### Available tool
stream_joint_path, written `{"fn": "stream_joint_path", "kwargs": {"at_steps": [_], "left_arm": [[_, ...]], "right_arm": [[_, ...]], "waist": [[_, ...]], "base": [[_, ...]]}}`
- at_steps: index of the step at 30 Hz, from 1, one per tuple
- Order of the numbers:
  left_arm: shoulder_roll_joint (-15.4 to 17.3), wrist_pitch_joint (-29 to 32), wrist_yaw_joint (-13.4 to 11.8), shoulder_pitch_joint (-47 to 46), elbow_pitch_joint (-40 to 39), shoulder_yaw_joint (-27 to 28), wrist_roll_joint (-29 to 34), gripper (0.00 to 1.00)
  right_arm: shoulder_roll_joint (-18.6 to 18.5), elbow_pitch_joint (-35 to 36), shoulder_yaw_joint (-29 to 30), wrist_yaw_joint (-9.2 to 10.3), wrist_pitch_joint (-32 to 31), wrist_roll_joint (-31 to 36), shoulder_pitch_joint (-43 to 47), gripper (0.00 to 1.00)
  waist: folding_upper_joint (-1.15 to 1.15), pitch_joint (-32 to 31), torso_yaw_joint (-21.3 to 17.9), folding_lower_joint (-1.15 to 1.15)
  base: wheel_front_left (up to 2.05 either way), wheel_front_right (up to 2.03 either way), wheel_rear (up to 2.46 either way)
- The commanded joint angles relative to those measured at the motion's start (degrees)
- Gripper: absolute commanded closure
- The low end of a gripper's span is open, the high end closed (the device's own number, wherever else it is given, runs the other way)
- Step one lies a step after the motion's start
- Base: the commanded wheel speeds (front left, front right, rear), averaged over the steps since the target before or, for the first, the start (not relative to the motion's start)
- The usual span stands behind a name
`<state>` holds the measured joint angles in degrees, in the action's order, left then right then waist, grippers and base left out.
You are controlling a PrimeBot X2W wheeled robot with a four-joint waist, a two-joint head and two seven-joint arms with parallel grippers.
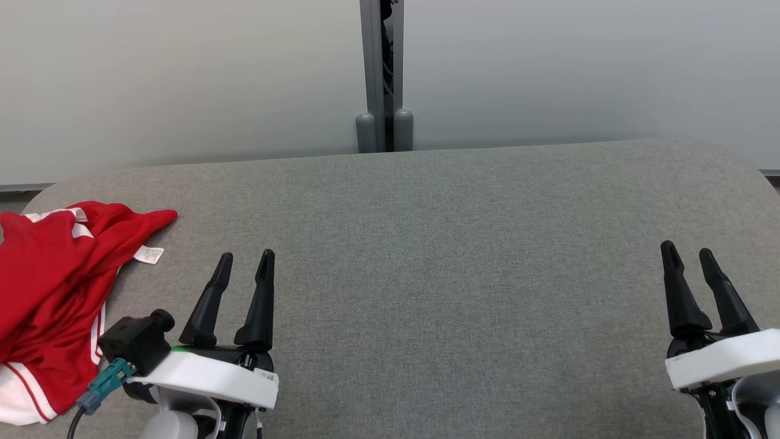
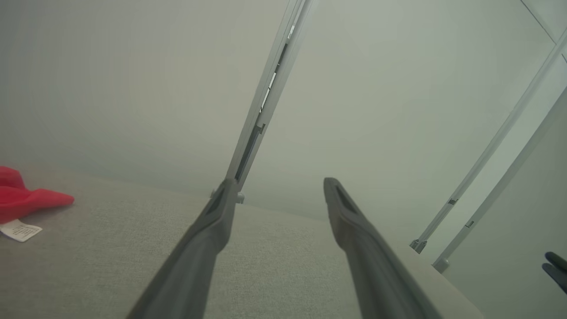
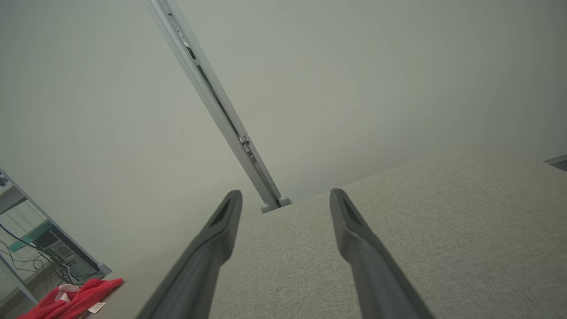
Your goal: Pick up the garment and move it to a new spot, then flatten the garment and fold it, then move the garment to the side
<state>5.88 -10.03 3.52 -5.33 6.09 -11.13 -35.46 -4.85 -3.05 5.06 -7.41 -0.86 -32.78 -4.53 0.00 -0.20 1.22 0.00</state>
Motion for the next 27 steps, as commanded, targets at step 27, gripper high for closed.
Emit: {"fn": "stream_joint_path", "kwargs": {"at_steps": [27], "left_arm": [[1.27, 2.46, -4.46, -1.03, -0.25, 1.32, 15.84, 0.00]], "right_arm": [[0.84, -3.18, -1.76, -0.11, 4.18, 16.67, 1.04, 0.00]], "waist": [[0.00, -0.20, 0.68, 0.00]], "base": [[0.00, 0.00, 0.00]]}}
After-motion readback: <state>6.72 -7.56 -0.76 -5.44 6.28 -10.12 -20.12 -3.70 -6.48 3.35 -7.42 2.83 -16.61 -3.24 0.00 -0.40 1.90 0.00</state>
